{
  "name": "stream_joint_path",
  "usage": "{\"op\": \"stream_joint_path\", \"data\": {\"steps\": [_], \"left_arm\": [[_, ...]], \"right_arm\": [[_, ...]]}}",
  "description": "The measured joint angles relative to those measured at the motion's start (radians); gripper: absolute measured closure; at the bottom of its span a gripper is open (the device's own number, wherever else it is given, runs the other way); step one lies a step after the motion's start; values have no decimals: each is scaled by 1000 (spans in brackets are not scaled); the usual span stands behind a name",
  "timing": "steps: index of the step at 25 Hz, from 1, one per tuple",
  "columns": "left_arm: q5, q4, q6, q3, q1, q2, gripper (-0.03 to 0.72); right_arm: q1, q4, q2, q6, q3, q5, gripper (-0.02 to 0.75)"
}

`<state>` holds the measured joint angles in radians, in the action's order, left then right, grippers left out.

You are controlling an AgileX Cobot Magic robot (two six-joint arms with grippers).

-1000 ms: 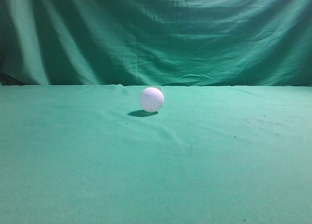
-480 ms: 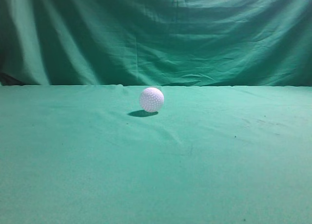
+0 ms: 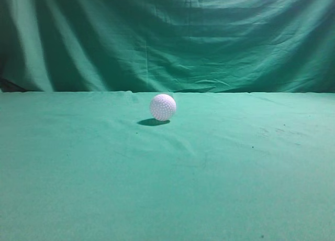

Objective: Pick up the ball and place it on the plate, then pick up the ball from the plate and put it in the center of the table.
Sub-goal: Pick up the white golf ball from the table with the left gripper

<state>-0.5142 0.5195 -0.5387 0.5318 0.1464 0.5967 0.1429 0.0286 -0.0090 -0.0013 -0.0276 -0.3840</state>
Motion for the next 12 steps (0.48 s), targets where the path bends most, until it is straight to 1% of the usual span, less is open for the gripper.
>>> {"op": "stream_joint_path", "data": {"steps": [2,6,10,12], "left_arm": [[-17,55,-95,35,26,101,688],[-23,75,-197,114,84,307,688],[-19,69,-227,234,162,519,688],[-17,39,-228,305,202,634,688]], "right_arm": [[0,0,0,0,0,0,738],[0,0,0,0,0,0,738],[0,0,0,0,0,0,738],[0,0,0,0,0,0,738]]}}
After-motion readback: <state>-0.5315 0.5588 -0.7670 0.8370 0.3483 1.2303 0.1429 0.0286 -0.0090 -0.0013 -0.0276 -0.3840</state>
